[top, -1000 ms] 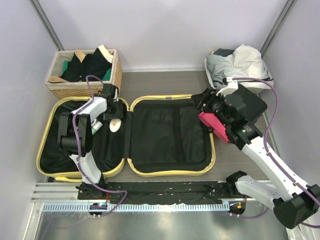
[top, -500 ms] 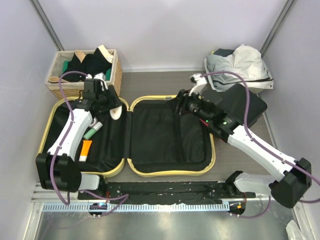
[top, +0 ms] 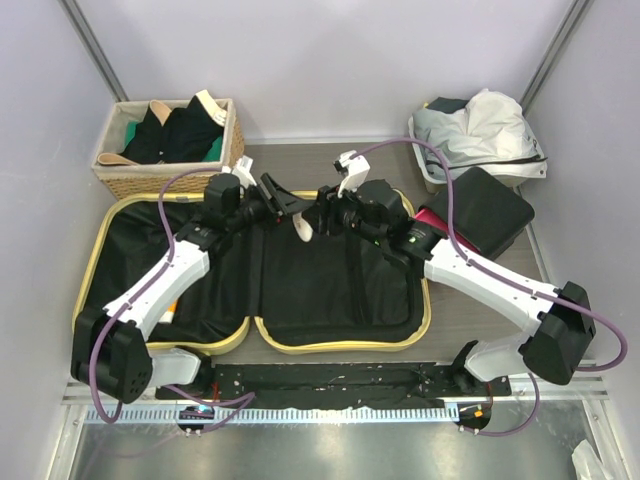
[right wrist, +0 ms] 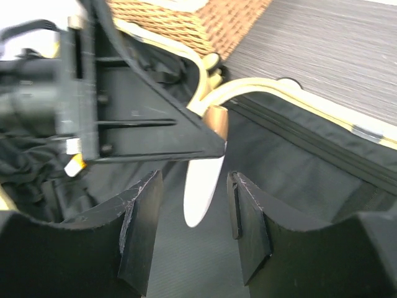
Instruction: Open, take out, and arrange the luggage
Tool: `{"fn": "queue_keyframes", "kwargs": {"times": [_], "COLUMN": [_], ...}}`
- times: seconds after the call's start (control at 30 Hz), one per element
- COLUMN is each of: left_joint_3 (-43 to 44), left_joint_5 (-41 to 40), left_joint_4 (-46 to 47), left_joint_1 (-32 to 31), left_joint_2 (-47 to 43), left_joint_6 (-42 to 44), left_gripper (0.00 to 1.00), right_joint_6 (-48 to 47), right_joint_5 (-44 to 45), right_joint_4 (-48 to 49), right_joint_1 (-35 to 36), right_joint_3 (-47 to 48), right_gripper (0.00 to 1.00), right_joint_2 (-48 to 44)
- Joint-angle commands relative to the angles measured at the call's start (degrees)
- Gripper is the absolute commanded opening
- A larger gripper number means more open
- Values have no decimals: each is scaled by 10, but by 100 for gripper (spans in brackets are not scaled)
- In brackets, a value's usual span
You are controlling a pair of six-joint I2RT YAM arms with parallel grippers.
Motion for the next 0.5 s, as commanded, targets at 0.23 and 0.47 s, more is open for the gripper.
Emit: {"fn": "queue_keyframes", "kwargs": {"times": [0.23, 0.47], "left_joint_3": [-5, -2], "left_joint_5": [-26, -25], "left_joint_4": [128, 127], "left_joint_1": [-48, -65], "left_joint_2": [-20, -18], "left_joint_6": [-83, -81], "left_gripper": [27, 45], "right_joint_6": [-23, -39], "right_joint_5": [50, 91], "right_joint_4": [-15, -14], "right_joint_1": [5, 5], "right_joint_3": [18, 15], "right_gripper": [47, 1], "right_joint_2": [9, 1]}}
